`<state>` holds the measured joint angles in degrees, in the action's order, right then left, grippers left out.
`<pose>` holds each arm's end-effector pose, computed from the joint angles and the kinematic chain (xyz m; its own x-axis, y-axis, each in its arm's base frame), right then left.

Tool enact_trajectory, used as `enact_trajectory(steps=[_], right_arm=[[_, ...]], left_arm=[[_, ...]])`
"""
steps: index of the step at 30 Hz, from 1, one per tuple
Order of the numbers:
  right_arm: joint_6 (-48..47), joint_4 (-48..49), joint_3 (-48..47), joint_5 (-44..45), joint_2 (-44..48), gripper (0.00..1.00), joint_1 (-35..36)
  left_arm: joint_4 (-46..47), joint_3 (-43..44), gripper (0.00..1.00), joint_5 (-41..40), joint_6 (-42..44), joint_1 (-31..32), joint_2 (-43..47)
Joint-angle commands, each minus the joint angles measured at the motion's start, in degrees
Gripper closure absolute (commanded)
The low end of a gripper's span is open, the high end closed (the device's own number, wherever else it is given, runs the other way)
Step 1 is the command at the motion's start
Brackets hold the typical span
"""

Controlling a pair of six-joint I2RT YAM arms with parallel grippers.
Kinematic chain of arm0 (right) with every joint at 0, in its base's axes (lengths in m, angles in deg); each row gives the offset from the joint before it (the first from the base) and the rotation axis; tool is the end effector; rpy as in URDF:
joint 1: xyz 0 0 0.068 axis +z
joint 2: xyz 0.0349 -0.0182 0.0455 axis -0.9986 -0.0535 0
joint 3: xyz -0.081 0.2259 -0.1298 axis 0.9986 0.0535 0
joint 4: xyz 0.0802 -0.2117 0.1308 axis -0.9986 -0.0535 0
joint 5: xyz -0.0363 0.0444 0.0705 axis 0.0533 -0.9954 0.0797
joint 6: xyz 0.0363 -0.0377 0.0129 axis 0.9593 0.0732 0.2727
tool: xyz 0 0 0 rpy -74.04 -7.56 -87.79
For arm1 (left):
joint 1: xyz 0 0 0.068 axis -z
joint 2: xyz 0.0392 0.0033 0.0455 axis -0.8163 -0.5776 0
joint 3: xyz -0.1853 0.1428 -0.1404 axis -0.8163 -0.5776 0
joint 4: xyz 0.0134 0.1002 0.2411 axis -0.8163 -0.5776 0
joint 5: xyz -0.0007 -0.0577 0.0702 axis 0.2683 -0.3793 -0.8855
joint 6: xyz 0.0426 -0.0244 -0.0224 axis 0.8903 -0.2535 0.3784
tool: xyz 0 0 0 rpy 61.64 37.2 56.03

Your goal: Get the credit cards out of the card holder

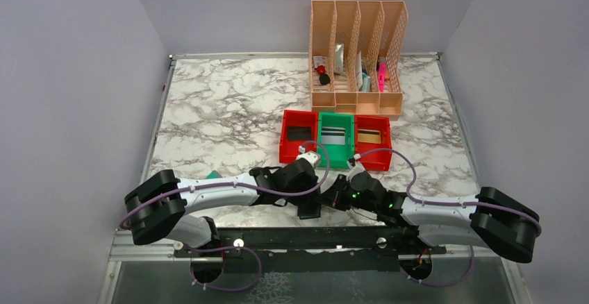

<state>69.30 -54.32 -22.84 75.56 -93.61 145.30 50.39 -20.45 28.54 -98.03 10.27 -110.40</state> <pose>0.1025 0.1646 0.1350 -0.8759 0.3220 -0.3594 -0.0954 0.6146 0.7831 0.1152 -0.2367 0.1832 -0.7446 0.3561 -0.5645 0.5599 0.7937 -0.2379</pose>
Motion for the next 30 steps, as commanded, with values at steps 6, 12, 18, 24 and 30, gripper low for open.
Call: enact_trajectory(steps=[6, 12, 18, 24, 30], right_arm=[[0.0, -3.9, 0.1, 3.4, 2.5, 0.91, -0.4], [-0.1, -7.2, 0.5, 6.1, 5.4, 0.91, -0.4], [0.0, -9.5, 0.4, 7.7, 6.7, 0.91, -0.4], [-1.1, -11.2, -0.3, 7.5, 6.2, 0.85, -0.4], [-5.4, -28.0, -8.4, 11.8, 8.0, 0.48, -0.4]], left_arm=[[-5.5, 3.9, 0.64, -1.0, -0.4, 0.3, -4.1], [-6.5, 2.8, 0.8, -2.8, -0.7, 0.3, -0.9], [-6.8, 1.3, 0.95, -2.7, -0.1, 0.3, -0.3], [-7.0, 0.2, 0.82, -4.7, -1.4, 0.3, 1.1], [-6.7, 0.9, 0.57, -6.4, -1.4, 0.3, 1.4]])
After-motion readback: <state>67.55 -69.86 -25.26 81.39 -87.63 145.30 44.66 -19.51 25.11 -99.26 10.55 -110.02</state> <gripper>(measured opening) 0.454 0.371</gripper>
